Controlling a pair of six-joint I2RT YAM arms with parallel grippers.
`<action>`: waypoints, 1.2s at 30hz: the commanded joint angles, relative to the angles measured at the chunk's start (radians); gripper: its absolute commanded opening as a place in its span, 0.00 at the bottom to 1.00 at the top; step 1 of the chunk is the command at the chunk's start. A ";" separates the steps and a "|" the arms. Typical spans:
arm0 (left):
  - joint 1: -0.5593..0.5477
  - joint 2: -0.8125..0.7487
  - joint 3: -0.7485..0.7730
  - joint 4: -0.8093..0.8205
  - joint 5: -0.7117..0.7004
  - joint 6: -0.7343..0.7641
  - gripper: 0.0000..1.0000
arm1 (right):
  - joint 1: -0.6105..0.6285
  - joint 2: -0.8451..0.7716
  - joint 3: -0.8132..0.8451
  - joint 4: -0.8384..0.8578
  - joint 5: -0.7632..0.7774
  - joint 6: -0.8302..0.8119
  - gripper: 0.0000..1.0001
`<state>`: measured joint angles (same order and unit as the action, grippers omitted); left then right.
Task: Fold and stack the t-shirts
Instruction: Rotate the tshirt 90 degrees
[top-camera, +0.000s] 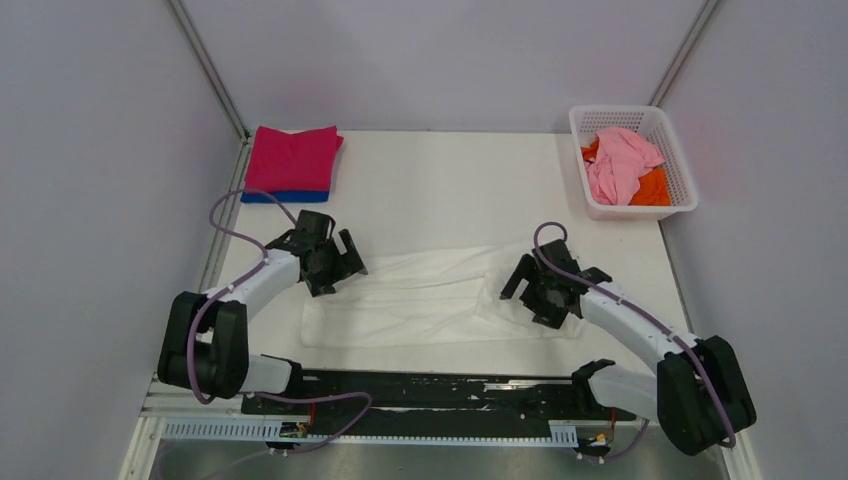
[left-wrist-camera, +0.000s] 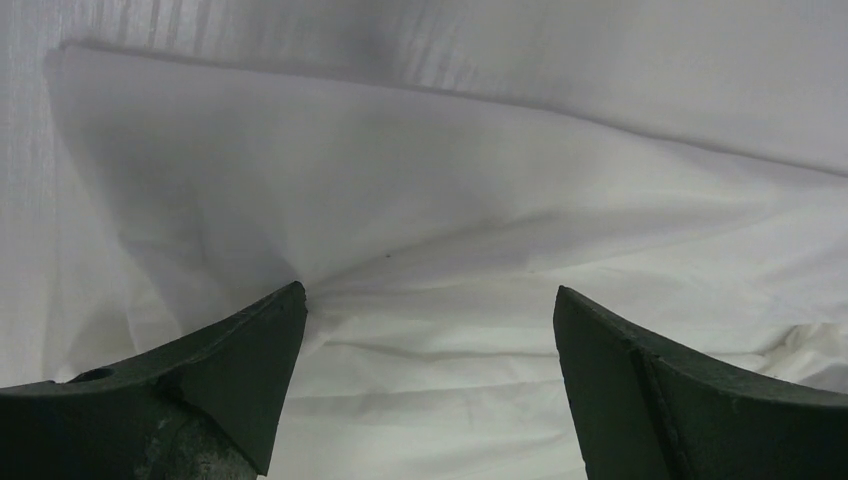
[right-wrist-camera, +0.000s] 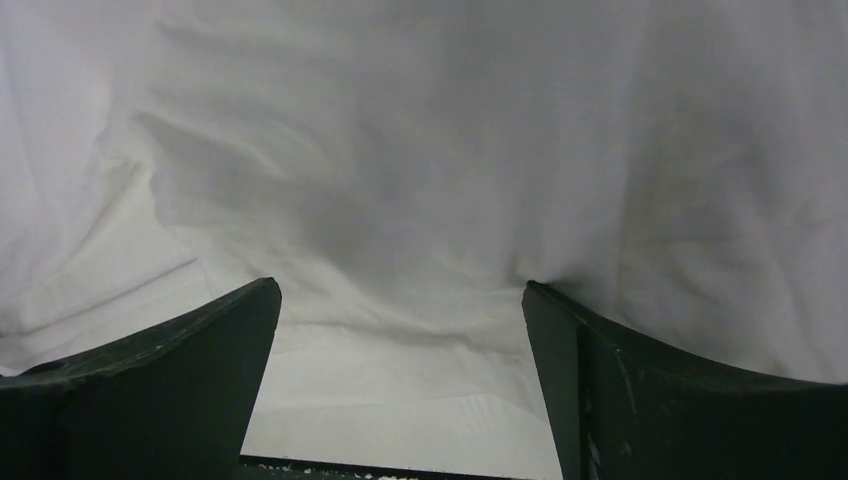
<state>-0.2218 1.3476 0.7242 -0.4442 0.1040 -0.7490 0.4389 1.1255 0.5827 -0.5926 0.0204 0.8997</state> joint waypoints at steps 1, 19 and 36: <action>0.002 0.012 -0.043 -0.029 -0.066 0.004 1.00 | -0.104 0.063 -0.050 0.106 -0.066 0.027 1.00; -0.251 -0.046 -0.153 0.102 0.120 -0.060 1.00 | -0.265 0.815 0.675 0.294 -0.076 -0.247 1.00; -0.609 0.125 -0.068 0.173 0.092 -0.173 1.00 | -0.295 1.527 1.707 0.135 -0.186 -0.318 1.00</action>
<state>-0.7864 1.4498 0.6819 -0.1474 0.2249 -0.8848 0.1593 2.5446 2.1960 -0.4026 -0.1871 0.6250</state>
